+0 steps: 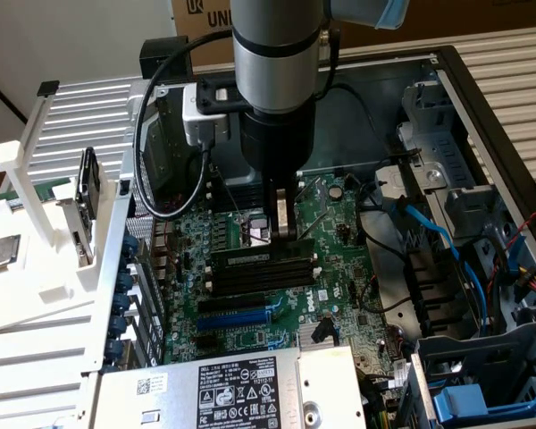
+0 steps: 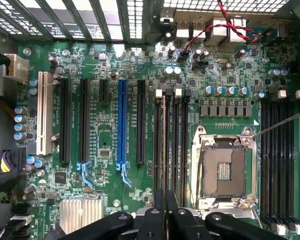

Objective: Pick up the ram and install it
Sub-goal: 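Press down the ram until it locks into place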

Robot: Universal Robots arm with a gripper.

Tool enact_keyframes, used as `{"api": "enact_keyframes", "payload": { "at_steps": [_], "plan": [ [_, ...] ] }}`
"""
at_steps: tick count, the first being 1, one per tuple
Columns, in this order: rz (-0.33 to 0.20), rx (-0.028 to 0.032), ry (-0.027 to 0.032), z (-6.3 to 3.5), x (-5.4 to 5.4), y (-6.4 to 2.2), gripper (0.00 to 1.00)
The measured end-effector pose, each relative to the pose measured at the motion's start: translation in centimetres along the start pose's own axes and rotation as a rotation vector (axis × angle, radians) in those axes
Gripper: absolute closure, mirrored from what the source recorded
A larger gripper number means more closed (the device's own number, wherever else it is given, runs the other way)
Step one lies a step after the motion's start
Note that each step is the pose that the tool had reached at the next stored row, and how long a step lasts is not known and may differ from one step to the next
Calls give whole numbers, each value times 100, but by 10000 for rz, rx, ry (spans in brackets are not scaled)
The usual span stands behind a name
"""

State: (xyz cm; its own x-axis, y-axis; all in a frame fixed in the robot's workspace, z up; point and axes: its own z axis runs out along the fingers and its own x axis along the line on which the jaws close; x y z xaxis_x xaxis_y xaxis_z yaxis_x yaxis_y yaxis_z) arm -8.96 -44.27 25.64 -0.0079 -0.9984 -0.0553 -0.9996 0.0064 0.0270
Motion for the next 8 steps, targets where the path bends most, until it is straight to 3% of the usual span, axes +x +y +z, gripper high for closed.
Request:
{"api": "enact_keyframes", "payload": {
  "at_steps": [8],
  "plan": [
    [-1, 0, 0, 47, 16, -2, 88]
  ]
}}
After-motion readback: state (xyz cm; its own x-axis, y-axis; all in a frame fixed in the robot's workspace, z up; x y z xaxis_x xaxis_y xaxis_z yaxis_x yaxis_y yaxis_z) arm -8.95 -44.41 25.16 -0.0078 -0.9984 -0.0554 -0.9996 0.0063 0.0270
